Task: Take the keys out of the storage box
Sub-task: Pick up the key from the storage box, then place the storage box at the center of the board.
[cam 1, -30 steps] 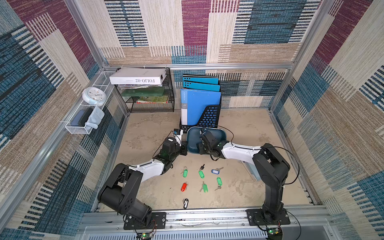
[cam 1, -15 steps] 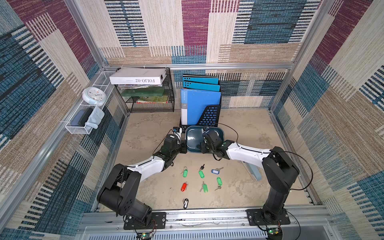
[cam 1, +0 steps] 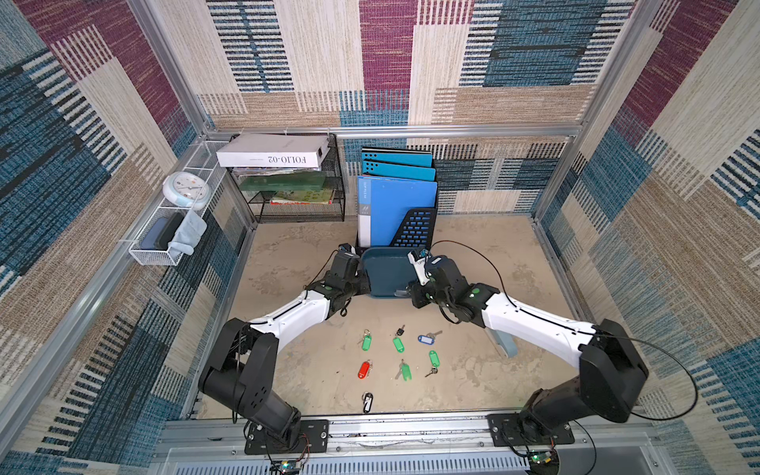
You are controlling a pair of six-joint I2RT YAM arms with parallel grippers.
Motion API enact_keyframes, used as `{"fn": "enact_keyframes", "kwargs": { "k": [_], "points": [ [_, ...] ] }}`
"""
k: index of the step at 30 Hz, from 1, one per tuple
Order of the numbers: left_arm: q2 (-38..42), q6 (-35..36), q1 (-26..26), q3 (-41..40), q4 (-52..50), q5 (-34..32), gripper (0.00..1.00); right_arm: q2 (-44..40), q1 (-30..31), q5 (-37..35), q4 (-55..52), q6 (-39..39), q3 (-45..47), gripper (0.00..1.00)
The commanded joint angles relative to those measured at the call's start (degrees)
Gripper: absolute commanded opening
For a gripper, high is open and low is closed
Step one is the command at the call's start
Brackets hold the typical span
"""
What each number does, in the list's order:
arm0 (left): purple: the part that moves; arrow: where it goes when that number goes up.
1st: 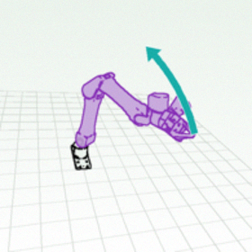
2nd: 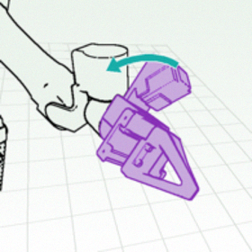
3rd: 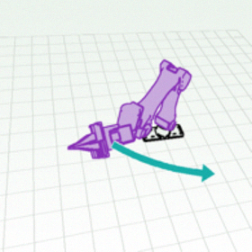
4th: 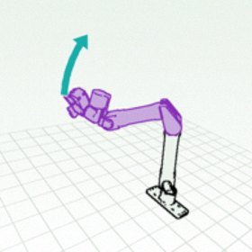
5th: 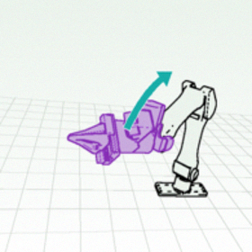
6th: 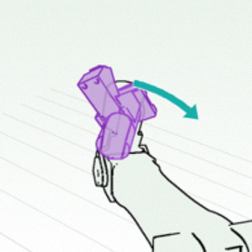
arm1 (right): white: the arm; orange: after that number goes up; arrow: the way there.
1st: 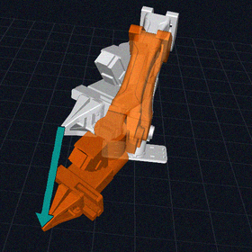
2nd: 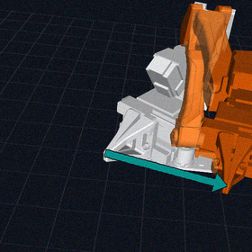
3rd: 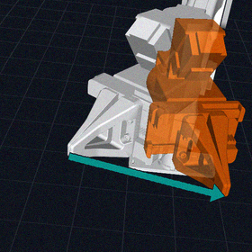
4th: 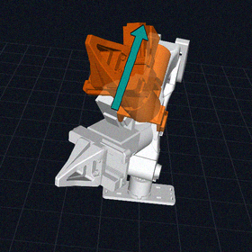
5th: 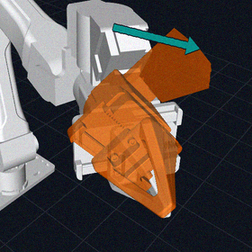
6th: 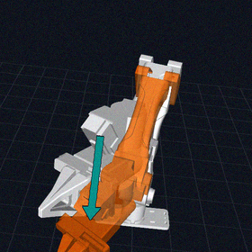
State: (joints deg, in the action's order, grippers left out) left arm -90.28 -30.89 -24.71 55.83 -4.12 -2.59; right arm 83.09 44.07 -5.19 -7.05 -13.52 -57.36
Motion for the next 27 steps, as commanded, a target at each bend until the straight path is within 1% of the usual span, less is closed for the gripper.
{"fn": "enact_keyframes", "kwargs": {
  "k": [1, 2, 5, 6, 8, 10, 14, 16, 18, 19, 20, 22, 27],
  "points": [
    [-0.46, -5.71, -0.02, 0.95, -5.73, 0.16, 0.06, -6.40, 0.09, 13.18, -1.85, 5.20, 4.97, 0.00],
    [-0.58, -6.15, -0.03, 1.07, -6.50, 0.17, 0.07, -8.66, 0.20, 17.51, -2.12, 6.52, 6.70, 0.00],
    [-1.29, -6.73, -0.01, 1.63, -7.96, -0.38, 0.07, -14.22, 0.38, 25.20, -2.03, 5.73, 12.12, 0.00],
    [-1.49, -6.62, 0.01, 2.12, -8.46, -0.24, 0.08, -15.64, 0.53, 27.00, -2.00, 5.60, 13.68, 0.00],
    [-1.64, -6.30, -0.03, 2.61, -9.18, -0.27, 0.08, -17.99, 2.29, 27.76, -1.03, 3.82, 17.04, 0.00],
    [-1.48, -5.97, -0.06, 2.66, -9.33, -0.31, 0.09, -18.13, 4.43, 29.74, 1.35, 2.67, 18.55, 0.00],
    [-0.74, -5.53, 0.00, 3.32, -10.63, -0.73, 0.24, -15.89, 7.63, 26.06, -1.43, 0.82, 18.58, 0.00],
    [-0.49, -5.14, 0.01, 3.45, -10.95, -0.51, 0.31, -15.12, 9.17, 25.60, -1.72, -0.15, 19.22, 0.00],
    [-0.31, -4.96, -0.03, 3.58, -11.34, -0.49, 0.32, -14.63, 10.76, 25.03, -2.01, -1.53, 19.68, 0.00],
    [-0.17, -4.78, 0.00, 3.58, -11.59, -0.34, 0.37, -14.49, 11.69, 24.90, -1.87, -2.27, 20.04, 0.00],
    [-0.03, -4.76, 0.01, 3.58, -11.61, -0.27, 0.38, -14.38, 12.55, 24.56, -1.96, -2.87, 20.24, 0.00],
    [0.56, -4.62, 0.01, 3.25, -11.62, 0.01, 0.40, -14.14, 14.48, 24.32, -1.90, -4.30, 20.89, 0.00],
    [2.63, -4.12, -0.07, 2.55, -12.49, -0.39, 0.52, -13.16, 17.85, 22.99, -0.47, -7.84, 23.05, 0.00]
  ]
}}
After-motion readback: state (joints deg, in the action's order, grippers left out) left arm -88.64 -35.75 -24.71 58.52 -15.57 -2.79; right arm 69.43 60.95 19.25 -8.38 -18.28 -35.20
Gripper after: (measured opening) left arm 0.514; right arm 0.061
